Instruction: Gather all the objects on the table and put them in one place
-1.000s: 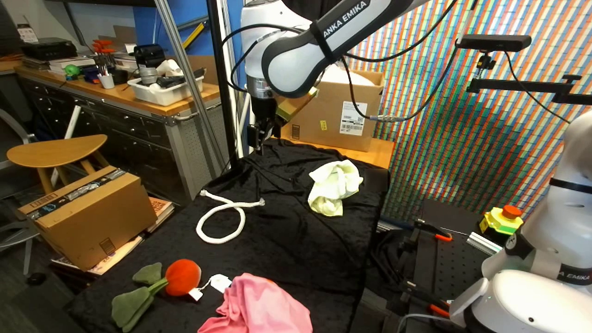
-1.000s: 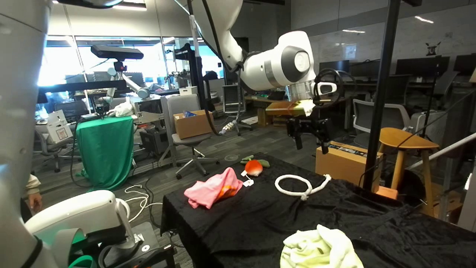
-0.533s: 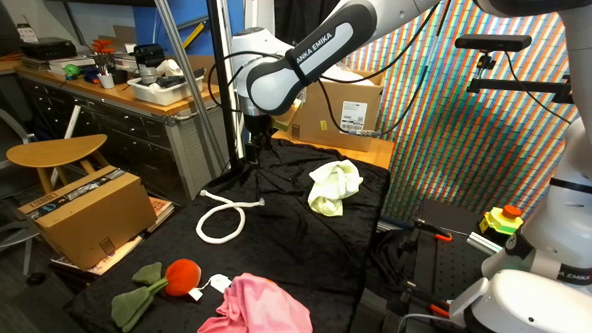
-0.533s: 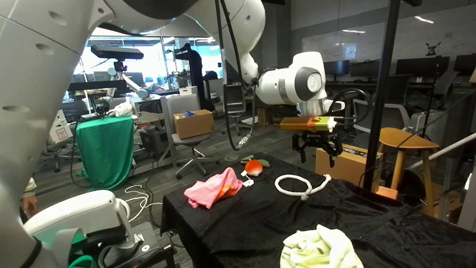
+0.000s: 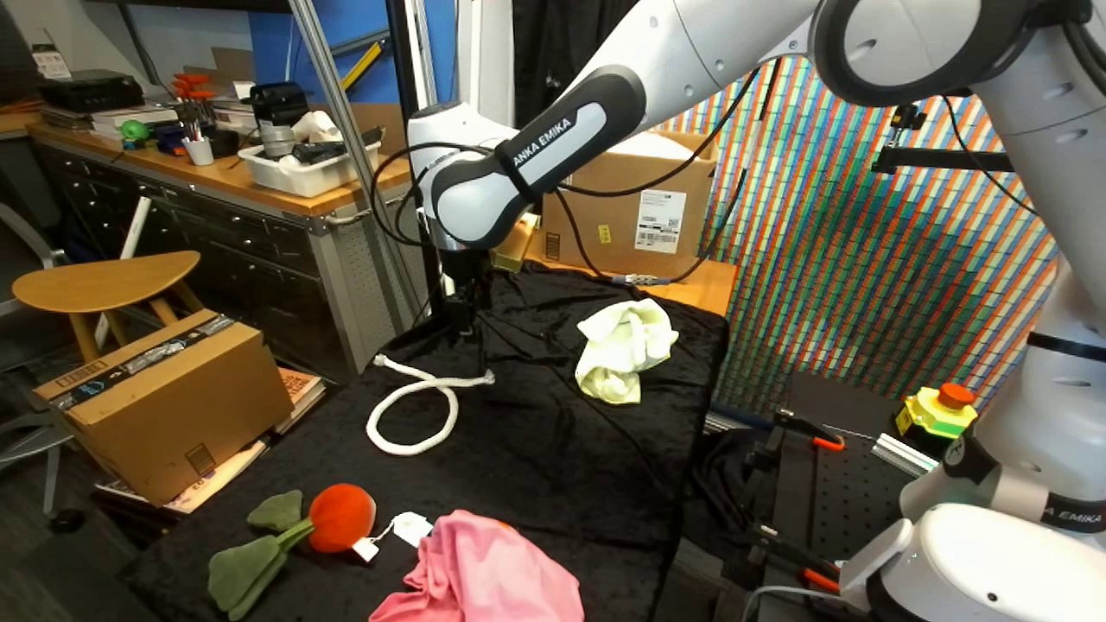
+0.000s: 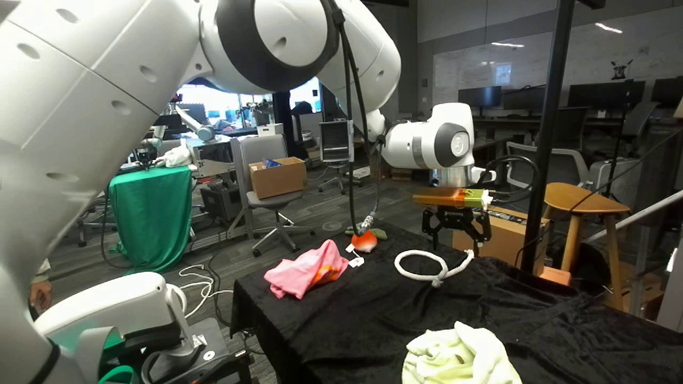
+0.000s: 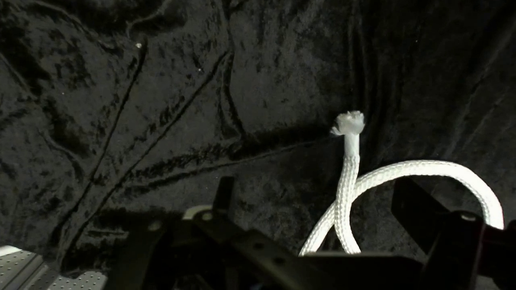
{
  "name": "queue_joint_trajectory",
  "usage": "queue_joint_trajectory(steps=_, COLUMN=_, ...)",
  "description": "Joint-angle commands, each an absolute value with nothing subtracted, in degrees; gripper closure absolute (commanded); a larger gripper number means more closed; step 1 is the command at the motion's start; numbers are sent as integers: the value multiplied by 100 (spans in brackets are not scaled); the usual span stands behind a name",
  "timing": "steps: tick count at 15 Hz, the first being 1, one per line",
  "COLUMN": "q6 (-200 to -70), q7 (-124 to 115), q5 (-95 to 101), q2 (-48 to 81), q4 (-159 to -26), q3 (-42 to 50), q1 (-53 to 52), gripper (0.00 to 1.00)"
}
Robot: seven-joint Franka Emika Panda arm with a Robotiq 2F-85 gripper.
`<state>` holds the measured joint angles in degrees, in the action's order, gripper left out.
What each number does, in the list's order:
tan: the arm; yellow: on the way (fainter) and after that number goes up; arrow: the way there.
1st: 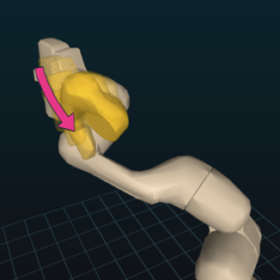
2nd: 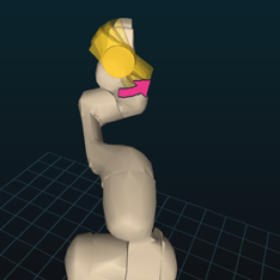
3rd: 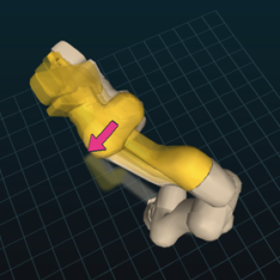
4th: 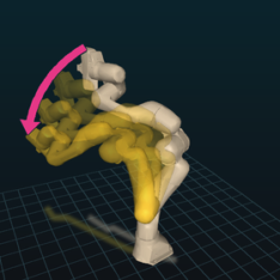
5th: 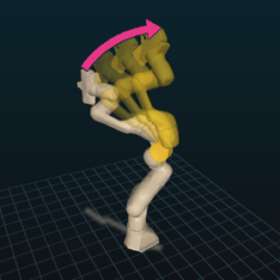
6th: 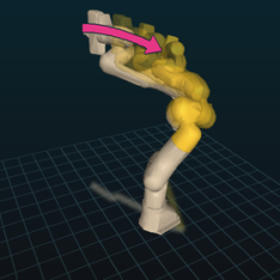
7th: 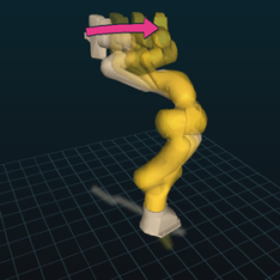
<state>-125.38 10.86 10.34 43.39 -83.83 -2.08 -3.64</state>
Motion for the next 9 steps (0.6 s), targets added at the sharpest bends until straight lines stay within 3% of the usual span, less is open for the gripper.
queue_joint_trajectory(steps=1, q6=-12232, q7=1360, q5=928, q2=4977, q4=-7471, q3=-290, q1=-306, gripper=0)
queue_joint_trajectory(steps=9, q6=-11447, q7=1446, q5=718, q2=5885, q4=-6367, q3=-365, q1=-305, gripper=0)
